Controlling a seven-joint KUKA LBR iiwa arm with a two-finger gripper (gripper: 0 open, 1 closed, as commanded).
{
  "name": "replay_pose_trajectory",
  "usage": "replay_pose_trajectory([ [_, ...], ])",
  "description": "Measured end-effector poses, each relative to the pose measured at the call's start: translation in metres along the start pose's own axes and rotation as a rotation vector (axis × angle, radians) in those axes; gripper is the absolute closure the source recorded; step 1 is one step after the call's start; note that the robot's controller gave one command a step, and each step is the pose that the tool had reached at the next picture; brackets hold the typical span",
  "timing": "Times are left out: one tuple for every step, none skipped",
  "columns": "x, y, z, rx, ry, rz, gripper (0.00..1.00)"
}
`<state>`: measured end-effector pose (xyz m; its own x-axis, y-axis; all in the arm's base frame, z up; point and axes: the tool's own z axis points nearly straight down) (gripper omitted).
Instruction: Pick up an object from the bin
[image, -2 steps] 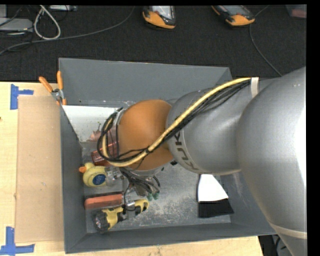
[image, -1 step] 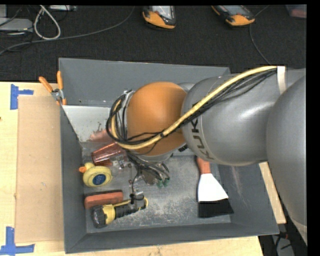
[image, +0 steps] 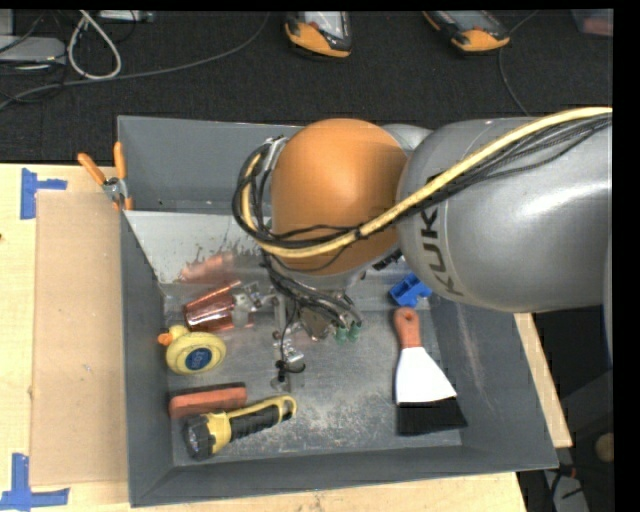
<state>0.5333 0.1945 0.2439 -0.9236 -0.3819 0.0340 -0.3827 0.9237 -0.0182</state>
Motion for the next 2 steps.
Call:
replay_pose_trajectory([
  [-0.002, 0.001, 0.006, 0.000, -0.001, -0.013, 0.00],
  [0.013, 0.001, 0.071, -0.001, 0.002, -0.296, 0.00],
])
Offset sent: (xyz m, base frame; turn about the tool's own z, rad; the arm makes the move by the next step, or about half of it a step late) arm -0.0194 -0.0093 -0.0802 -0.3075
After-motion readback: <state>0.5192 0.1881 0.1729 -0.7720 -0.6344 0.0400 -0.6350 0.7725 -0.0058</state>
